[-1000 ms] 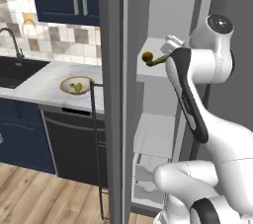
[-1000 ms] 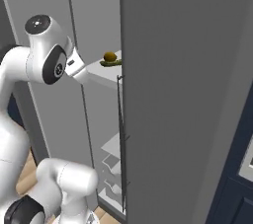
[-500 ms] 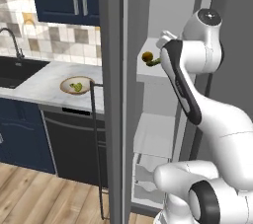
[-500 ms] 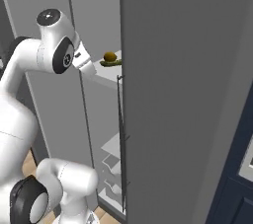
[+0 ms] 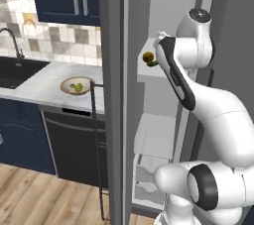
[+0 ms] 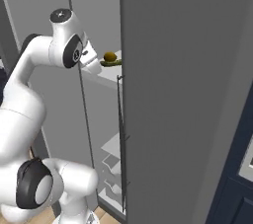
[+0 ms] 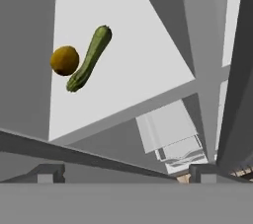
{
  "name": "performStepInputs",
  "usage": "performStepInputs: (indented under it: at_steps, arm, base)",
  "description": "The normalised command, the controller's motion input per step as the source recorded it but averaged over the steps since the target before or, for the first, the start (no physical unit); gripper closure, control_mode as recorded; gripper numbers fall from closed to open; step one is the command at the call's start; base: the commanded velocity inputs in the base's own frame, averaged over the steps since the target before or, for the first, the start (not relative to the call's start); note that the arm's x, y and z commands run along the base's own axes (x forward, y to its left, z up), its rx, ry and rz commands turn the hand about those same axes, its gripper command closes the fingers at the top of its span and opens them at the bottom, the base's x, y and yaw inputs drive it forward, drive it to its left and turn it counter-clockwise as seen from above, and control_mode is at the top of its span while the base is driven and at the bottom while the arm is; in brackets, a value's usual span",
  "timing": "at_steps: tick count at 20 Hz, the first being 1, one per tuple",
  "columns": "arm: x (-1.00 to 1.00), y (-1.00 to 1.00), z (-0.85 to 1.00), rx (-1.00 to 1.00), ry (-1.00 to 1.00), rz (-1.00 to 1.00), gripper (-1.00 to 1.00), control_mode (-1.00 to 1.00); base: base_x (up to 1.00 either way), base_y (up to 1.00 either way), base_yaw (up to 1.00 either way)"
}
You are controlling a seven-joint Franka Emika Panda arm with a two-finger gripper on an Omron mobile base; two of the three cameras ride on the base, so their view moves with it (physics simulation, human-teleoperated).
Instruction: Take the squash, broccoli, and lemon from the freezer and place them in the bowl on the counter.
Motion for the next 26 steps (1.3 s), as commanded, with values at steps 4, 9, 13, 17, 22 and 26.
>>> performStepInputs:
  at_steps: [4, 9, 13, 17, 22, 26]
  arm:
    - [0.28, -0.19, -0.13, 0.01, 0.09, 0.00, -1.00, -1.00]
    - [0.23, -0.20, -0.06, 0.00, 0.08, 0.02, -1.00, -1.00]
    - [0.29, -0.19, -0.07, 0.01, 0.08, 0.02, -1.00, -1.00]
    - [0.23, -0.09, -0.08, 0.05, 0.09, 0.04, -1.00, -1.00]
    - [0.26, 0.00, -0.19, 0.02, 0.06, 0.01, -1.00, -1.00]
    - [0.35, 0.00, -0.11, 0.00, 0.01, -0.01, -1.00, -1.00]
  base:
    - [0.00, 0.00, 0.00]
    - [0.00, 0.00, 0.00]
    - [0.00, 0.00, 0.00]
    - [0.00, 0.00, 0.00]
    - [0.00, 0.00, 0.00]
    - [0.00, 0.00, 0.00]
